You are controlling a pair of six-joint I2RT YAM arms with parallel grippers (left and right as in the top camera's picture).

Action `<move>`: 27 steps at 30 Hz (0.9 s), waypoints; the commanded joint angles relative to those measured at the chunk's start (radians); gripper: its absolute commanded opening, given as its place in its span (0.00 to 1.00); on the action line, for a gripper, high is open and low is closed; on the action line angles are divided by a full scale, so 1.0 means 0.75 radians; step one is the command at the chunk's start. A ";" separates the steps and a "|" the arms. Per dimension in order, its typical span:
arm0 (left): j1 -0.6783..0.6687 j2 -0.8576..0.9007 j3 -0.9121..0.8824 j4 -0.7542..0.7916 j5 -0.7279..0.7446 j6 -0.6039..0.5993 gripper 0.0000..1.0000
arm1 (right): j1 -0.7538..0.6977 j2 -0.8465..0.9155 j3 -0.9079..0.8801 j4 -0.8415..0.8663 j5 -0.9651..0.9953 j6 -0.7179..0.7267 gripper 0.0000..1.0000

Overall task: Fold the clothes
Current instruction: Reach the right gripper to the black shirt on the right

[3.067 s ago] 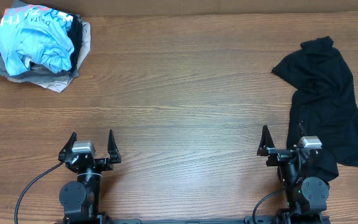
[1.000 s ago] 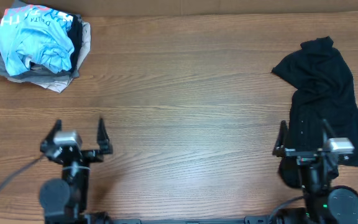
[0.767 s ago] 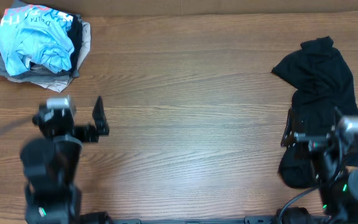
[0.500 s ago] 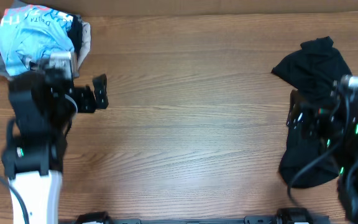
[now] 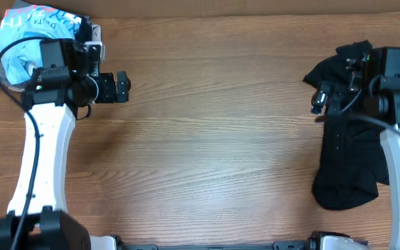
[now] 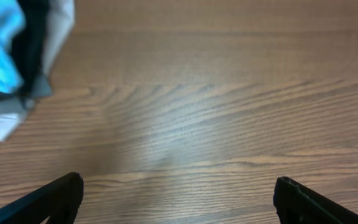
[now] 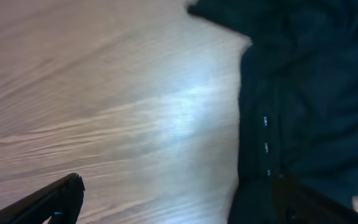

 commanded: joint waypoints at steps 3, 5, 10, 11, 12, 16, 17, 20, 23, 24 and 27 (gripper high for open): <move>-0.005 0.087 0.031 0.011 0.124 0.011 1.00 | -0.230 0.147 0.016 -0.022 0.024 0.148 1.00; -0.005 0.102 0.031 0.013 0.146 0.011 1.00 | -0.326 0.203 -0.010 0.001 -0.001 0.154 1.00; -0.008 0.110 0.031 0.038 0.182 0.011 1.00 | -0.580 0.308 -0.110 0.159 -0.141 0.159 1.00; -0.009 0.110 0.031 0.047 0.187 0.011 1.00 | -0.636 0.331 -0.128 0.197 -0.158 0.161 1.00; -0.011 0.110 0.031 0.057 0.198 0.012 1.00 | -0.680 0.347 -0.141 0.225 -0.159 0.175 1.00; -0.033 0.110 0.031 0.087 0.209 0.017 1.00 | -0.857 0.434 -0.168 0.327 -0.159 0.225 0.98; -0.042 0.110 0.031 0.093 0.209 0.027 1.00 | -0.889 0.456 -0.168 0.340 -0.158 0.228 0.96; -0.066 0.110 0.031 0.117 0.204 0.052 1.00 | -0.991 0.523 -0.168 0.387 -0.158 0.239 0.94; -0.081 0.110 0.031 0.139 0.204 0.057 1.00 | -1.043 0.563 -0.168 0.448 -0.155 0.239 0.93; -0.085 0.110 0.031 0.145 0.204 0.057 1.00 | -1.051 0.573 -0.168 0.469 -0.146 0.239 0.91; -0.097 0.110 0.031 0.162 0.202 0.057 1.00 | -1.060 0.597 -0.168 0.537 -0.067 0.241 0.86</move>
